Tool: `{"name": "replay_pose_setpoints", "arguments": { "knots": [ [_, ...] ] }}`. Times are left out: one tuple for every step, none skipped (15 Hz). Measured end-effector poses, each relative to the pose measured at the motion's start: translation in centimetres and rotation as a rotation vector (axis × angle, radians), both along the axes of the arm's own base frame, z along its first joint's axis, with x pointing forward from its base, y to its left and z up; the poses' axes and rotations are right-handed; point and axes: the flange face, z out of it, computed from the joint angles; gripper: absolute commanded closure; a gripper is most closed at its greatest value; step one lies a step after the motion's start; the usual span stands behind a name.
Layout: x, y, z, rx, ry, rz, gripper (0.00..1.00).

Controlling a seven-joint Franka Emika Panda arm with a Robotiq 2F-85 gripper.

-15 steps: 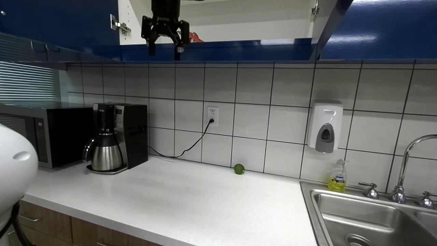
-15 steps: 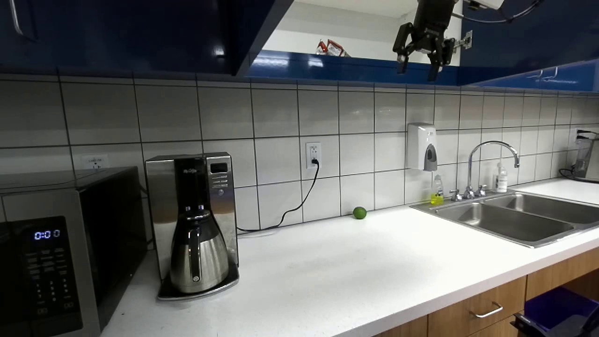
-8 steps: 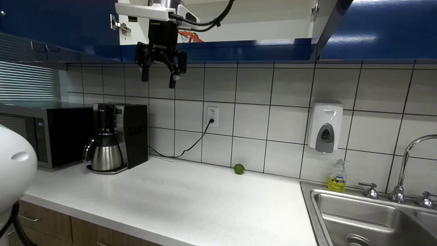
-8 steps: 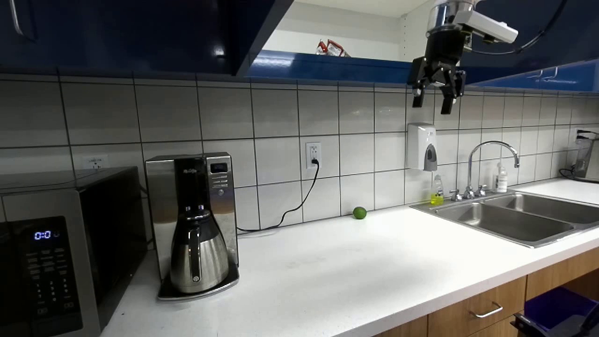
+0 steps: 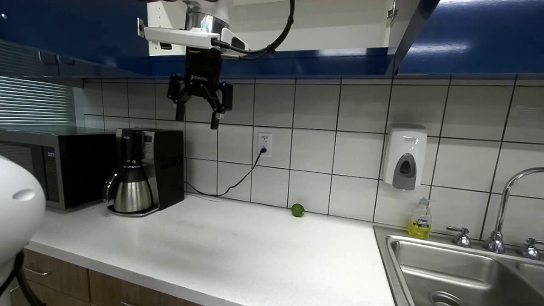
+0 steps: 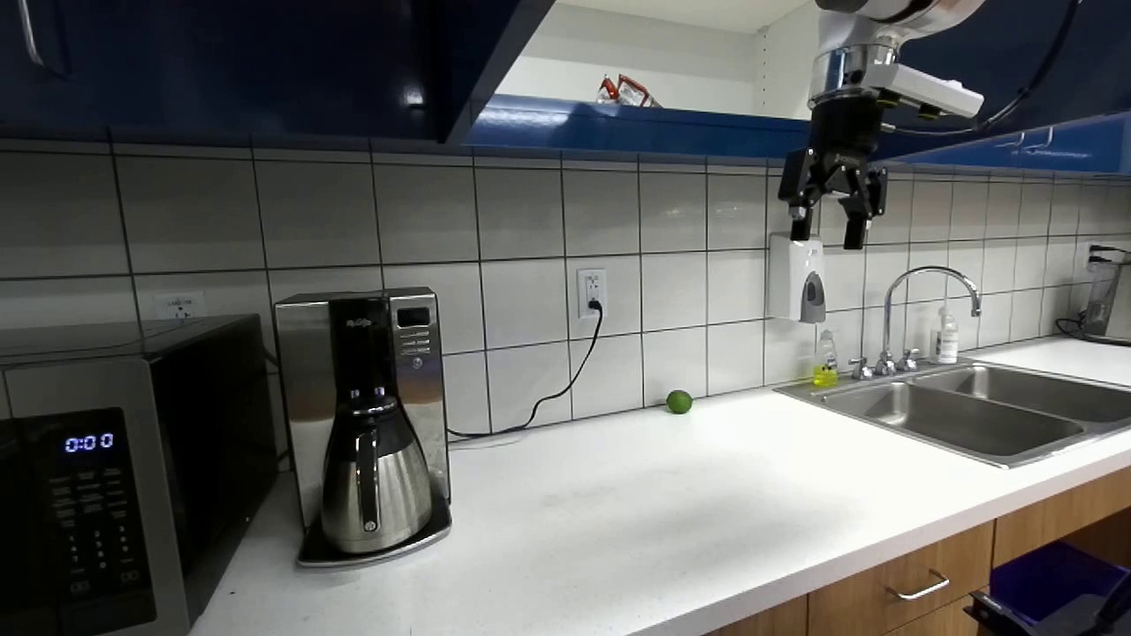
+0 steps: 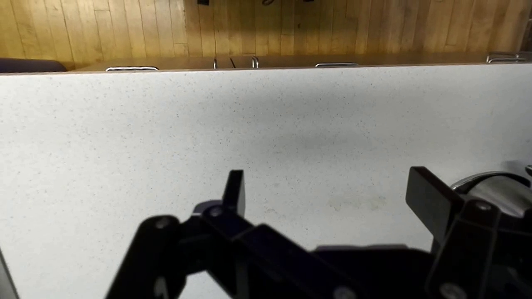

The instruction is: Put the packet into the cupboard

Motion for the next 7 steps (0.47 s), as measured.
{"name": "replay_pose_setpoints", "arguments": {
  "knots": [
    [-0.03, 0.0, 0.05, 0.0, -0.001, 0.0, 0.0],
    [-0.05, 0.0, 0.09, 0.0, -0.003, 0.0, 0.0],
    [-0.08, 0.0, 0.12, 0.0, -0.003, 0.0, 0.0],
    [-0.09, 0.0, 0.14, 0.0, -0.004, 0.0, 0.0],
    [-0.1, 0.0, 0.16, 0.0, -0.004, 0.0, 0.0],
    [-0.1, 0.0, 0.16, 0.0, -0.005, 0.0, 0.0],
    [-0.11, 0.0, 0.16, 0.0, -0.005, 0.0, 0.0]
  ]
}}
